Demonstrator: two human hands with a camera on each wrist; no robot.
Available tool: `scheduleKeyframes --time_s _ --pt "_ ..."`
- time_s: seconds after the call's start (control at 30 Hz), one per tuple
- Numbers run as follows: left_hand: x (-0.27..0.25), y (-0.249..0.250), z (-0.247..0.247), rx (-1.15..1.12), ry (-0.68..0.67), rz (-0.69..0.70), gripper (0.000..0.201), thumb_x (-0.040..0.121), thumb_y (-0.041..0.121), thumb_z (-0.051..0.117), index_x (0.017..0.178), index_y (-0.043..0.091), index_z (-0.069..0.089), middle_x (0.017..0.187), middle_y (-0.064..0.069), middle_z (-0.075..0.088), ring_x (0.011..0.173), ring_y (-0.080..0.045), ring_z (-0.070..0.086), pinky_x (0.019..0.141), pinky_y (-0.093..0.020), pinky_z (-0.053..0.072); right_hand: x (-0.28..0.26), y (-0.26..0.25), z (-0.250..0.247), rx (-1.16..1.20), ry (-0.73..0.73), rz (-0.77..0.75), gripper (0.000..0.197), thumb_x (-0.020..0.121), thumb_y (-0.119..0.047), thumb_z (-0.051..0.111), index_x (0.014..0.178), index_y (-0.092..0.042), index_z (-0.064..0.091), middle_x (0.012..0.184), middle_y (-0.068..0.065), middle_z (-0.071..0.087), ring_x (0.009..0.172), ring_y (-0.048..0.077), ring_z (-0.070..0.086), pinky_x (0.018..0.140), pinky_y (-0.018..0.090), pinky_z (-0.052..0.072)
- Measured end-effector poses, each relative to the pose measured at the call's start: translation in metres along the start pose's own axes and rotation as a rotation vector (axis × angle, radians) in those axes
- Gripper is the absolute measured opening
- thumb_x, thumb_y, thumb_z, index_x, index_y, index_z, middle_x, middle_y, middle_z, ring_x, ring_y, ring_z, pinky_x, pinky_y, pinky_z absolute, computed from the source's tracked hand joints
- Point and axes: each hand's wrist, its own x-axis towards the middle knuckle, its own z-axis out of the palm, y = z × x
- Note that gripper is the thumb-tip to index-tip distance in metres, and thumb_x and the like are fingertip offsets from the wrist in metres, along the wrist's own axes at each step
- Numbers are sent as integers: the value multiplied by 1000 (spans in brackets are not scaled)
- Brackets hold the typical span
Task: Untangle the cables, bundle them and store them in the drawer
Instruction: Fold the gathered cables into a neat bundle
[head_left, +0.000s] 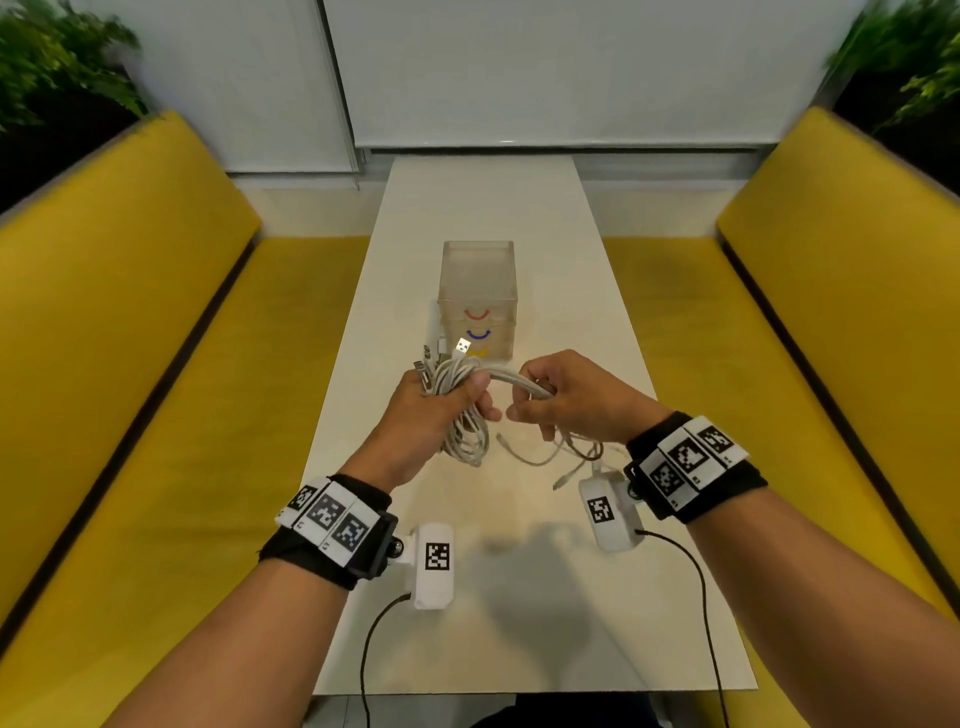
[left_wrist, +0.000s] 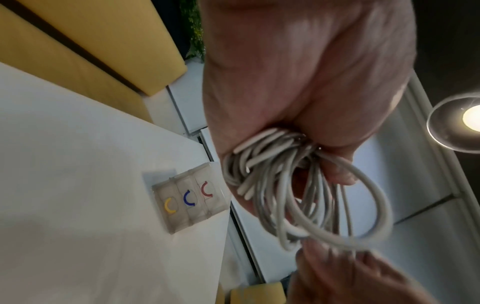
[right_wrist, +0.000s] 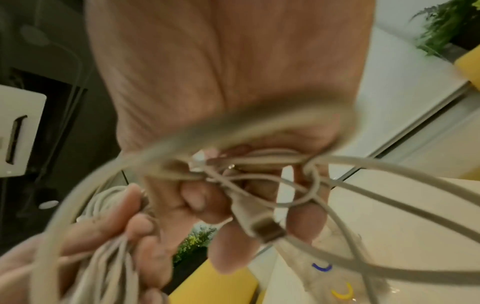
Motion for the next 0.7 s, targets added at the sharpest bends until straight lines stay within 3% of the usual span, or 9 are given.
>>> scheduleKeyframes --time_s 0.1,0.2,0.33,0.43,0.5,0.6,0.7 --pt "1 -1 -3 -54 2 -21 12 97 18 65 89 10 64 67 -6 64 59 -21 67 57 -31 56 -1 9 5 30 1 33 24 89 -26 77 83 -4 68 55 0 60 48 11 54 50 21 45" --pt "2 -5 -6 -36 37 -23 15 97 19 66 85 12 62 61 -2 58 53 -18 60 54 -29 53 -2 19 9 -46 -54 31 22 89 -24 76 74 -10 68 59 -2 61 51 8 55 54 18 46" --pt "4 -7 -6 -44 94 -17 18 97 21 68 80 16 63 58 0 56 51 -15 55 53 -28 50 4 34 14 -89 61 80 32 86 -41 76 67 -18 63 59 -3 63 53 11 56 59 30 48" --pt "5 -7 -4 -67 148 8 23 98 22 67 76 16 61 57 0 51 52 -18 50 54 -29 45 4 41 24 -261 199 67 47 88 -59 65 66 -18 54 59 -2 59 55 18 53 58 37 46" --pt "6 -8 -2 -67 181 13 25 98 24 67 75 17 60 56 1 50 52 -18 48 54 -29 43 2 44 32 -334 193 43 51 90 -64 57 68 -18 51 60 -2 56 58 19 52 59 40 45" --pt "8 -13 -4 -126 234 -16 24 96 26 69 75 19 60 56 2 49 53 -17 46 59 -32 41 -3 53 38 -157 153 -34 43 91 -56 57 73 -17 51 66 7 60 62 25 58 64 47 51" --pt "11 -18 -8 -157 273 -30 23 94 28 71 75 20 61 55 3 49 52 -16 45 63 -34 41 -8 52 37 81 184 -106 19 96 -23 65 86 -9 61 72 12 60 62 26 61 59 33 53"
